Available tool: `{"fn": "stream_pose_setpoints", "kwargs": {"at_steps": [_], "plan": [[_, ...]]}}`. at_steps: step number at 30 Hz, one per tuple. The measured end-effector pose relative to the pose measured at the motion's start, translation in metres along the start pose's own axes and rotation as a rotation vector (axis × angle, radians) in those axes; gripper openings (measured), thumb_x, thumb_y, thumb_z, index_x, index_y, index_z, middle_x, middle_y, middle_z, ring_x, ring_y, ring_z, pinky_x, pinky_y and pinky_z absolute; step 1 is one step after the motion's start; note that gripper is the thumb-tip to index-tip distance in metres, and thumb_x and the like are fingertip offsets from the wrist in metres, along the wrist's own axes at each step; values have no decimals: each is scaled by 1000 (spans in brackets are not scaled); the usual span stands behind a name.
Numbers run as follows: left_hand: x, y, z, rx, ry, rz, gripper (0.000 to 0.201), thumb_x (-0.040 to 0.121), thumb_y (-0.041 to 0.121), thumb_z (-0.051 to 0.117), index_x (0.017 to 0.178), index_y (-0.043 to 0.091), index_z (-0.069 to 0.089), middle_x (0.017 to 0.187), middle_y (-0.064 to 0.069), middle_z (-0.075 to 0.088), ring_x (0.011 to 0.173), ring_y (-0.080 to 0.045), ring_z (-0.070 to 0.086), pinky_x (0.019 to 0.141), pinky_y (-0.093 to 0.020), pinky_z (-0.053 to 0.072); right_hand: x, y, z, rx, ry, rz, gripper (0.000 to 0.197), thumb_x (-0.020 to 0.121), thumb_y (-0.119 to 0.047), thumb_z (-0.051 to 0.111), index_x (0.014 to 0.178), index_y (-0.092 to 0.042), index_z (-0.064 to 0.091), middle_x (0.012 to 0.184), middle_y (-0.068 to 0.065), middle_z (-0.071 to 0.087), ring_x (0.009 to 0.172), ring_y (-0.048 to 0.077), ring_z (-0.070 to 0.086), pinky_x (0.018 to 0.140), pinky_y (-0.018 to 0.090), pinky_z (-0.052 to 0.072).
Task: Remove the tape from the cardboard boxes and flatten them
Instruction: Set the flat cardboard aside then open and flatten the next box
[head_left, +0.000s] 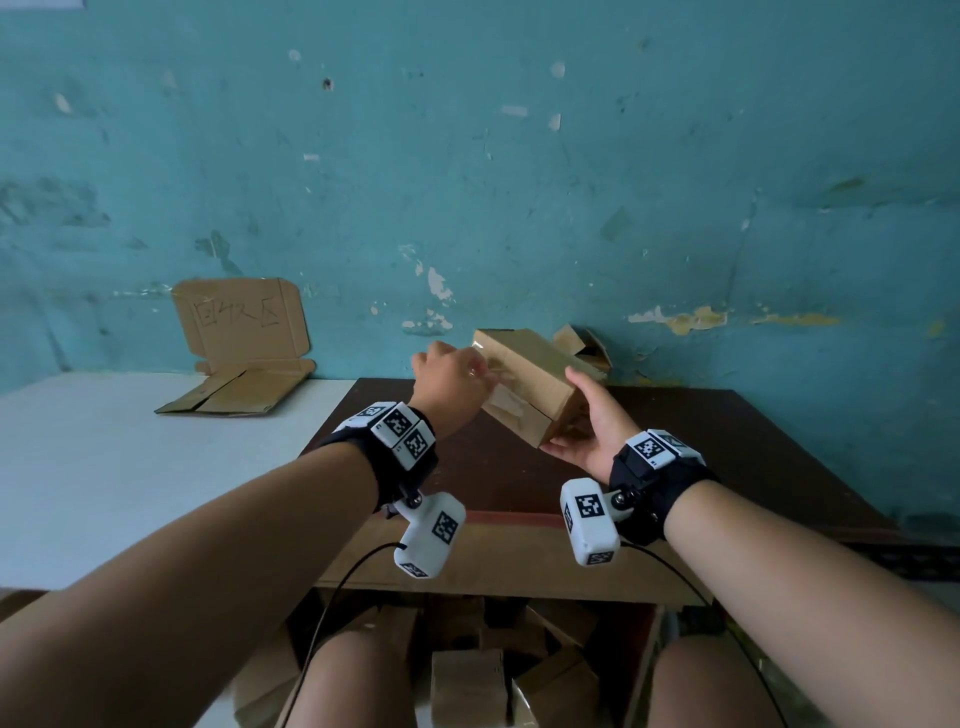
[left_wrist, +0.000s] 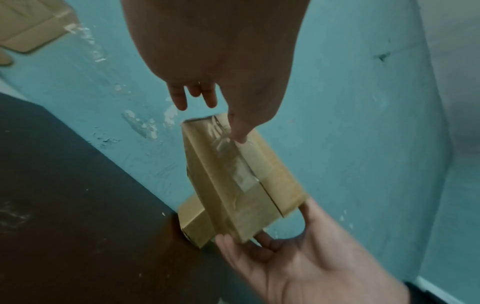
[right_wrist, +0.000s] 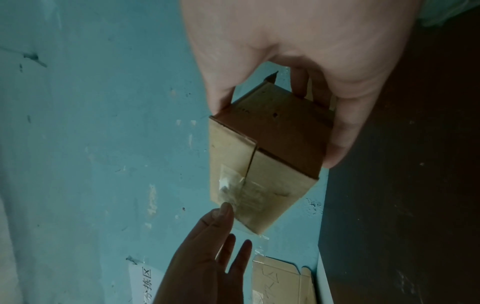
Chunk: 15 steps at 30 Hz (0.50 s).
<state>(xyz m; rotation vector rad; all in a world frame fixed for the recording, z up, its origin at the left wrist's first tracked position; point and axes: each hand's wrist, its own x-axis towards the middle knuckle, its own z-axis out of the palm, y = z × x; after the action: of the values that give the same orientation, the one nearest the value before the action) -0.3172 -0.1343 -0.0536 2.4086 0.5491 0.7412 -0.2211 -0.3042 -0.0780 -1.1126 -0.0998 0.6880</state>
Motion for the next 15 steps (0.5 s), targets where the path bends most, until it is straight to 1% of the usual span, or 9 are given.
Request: {"fn": "stream_pose_setpoints", "kwargs": {"at_steps": [2, 3, 5, 7, 9, 11, 12, 14, 15], "plan": [[2, -4, -1, -51, 20, -41, 17, 88, 34, 69, 75, 32, 58, 115, -2, 43, 112, -20, 34, 99, -34, 36, 1, 1, -1, -10, -22, 7, 54, 84, -45, 76, 125, -15, 57, 123, 18, 60, 107, 37, 63, 88, 55, 57], [3, -5, -1, -94, 11, -36, 21, 87, 31, 71, 71, 32, 57, 115, -4, 50, 109, -20, 44, 91, -31, 41, 1, 2, -1, -18, -34, 12, 59, 83, -47, 77, 129, -15, 57, 126, 18, 59, 110, 38, 62, 85, 53, 58], [4, -6, -1, -174, -11, -22, 24, 88, 24, 72, 71, 27, 56, 101, -6, 65, 89, -17, 60, 68, -22, 44, 2, 2, 1, -27, -34, 1, 72, 78, -54, 79, 134, -16, 55, 132, 17, 56, 117, 39, 58, 83, 53, 59], [2, -5, -2, -207, 1, -40, 22, 90, 21, 71, 75, 23, 56, 83, 4, 65, 73, -8, 58, 55, -17, 37, 3, 2, 3, -36, -26, -27, 90, 65, -64, 84, 136, -19, 54, 134, 15, 55, 123, 37, 54, 89, 54, 58], [1, -5, -4, -217, 22, -42, 18, 91, 23, 71, 79, 18, 59, 77, 12, 60, 71, -1, 54, 55, -17, 36, 3, 3, 3, -92, -38, -59, 105, 48, -70, 88, 137, -24, 54, 136, 11, 57, 126, 33, 53, 97, 53, 55], [-1, -4, -4, -212, 27, -22, 18, 90, 25, 73, 80, 17, 61, 78, 12, 60, 72, 0, 53, 57, -19, 37, 1, 5, 6, -187, -59, -104, 112, 43, -70, 91, 140, -32, 50, 141, 5, 56, 128, 27, 53, 101, 51, 52], [-1, -4, -3, -218, 24, -13, 19, 89, 26, 74, 78, 17, 61, 78, 11, 61, 73, -2, 54, 58, -20, 39, 0, 7, 7, -235, -66, -126, 108, 44, -65, 93, 138, -36, 48, 141, 2, 56, 127, 25, 53, 103, 52, 50], [-2, -3, -2, -237, 3, -4, 21, 87, 26, 76, 74, 18, 62, 80, 9, 64, 73, -7, 56, 59, -22, 42, -1, 10, 6, -305, -52, -197, 78, 59, -51, 92, 123, -42, 49, 133, -4, 61, 126, 20, 55, 109, 51, 45], [-2, -3, -1, -240, -13, -1, 21, 85, 27, 78, 73, 19, 63, 81, 8, 65, 72, -8, 57, 59, -22, 43, 2, 11, 4, -345, -33, -249, 71, 65, -47, 91, 121, -43, 47, 130, -6, 62, 125, 19, 56, 111, 50, 43]]}}
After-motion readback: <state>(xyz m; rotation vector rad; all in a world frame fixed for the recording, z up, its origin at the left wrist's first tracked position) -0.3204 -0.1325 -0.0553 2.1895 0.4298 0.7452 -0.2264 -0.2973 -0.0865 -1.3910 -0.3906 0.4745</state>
